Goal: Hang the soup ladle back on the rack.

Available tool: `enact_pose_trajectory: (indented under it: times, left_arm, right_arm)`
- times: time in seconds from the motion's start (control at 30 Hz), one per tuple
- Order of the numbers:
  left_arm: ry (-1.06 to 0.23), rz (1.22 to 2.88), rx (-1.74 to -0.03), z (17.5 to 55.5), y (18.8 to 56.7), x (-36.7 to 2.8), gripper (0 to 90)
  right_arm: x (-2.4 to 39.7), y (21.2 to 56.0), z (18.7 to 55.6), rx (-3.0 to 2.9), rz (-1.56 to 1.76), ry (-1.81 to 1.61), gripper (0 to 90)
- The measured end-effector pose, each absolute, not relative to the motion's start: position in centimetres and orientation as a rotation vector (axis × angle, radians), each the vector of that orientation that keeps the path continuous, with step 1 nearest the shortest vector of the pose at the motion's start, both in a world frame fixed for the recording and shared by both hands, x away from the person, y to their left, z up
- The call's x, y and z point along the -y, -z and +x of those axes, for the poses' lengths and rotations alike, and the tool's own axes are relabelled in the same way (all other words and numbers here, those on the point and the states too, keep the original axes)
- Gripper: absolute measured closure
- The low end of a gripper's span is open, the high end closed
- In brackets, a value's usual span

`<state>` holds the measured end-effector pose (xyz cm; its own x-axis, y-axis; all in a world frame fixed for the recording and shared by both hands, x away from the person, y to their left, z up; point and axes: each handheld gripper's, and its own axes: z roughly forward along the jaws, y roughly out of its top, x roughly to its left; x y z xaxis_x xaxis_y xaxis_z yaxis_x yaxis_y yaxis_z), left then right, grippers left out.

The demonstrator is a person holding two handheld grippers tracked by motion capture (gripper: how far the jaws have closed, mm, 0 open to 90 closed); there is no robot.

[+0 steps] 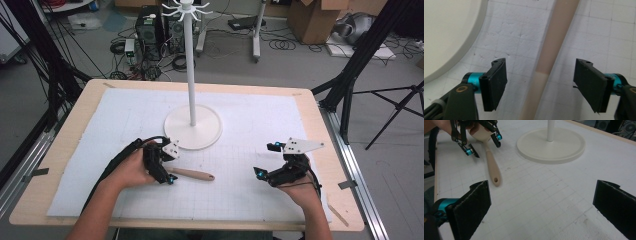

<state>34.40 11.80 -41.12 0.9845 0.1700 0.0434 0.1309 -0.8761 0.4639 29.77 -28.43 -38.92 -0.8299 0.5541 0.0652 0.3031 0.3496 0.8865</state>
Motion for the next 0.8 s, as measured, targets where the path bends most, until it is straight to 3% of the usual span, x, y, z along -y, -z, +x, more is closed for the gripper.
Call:
enact_pose_trajectory:
  times: [0.4, 0.53, 0.7, 0.8]
  left_arm:
    - [-0.056, 2.683, -0.218, 34.63, 41.34, -11.81, 50.8]
    - [-0.045, 2.689, -0.216, 34.68, 41.27, -11.77, 53.5]
    - [-0.053, 2.705, -0.221, 34.68, 41.11, -11.52, 66.0]
    - [-0.054, 2.706, -0.222, 34.69, 41.11, -11.54, 67.2]
  right_arm:
    - [28.34, 38.98, 29.83, -2.372, 0.761, -1.469, 0.5]
    - [28.34, 38.99, 29.83, -2.372, 0.761, -1.467, 0.5]
    - [28.31, 39.01, 29.83, -2.375, 0.763, -1.463, 0.5]
    - [28.33, 39.0, 29.83, -2.372, 0.762, -1.465, 0.5]
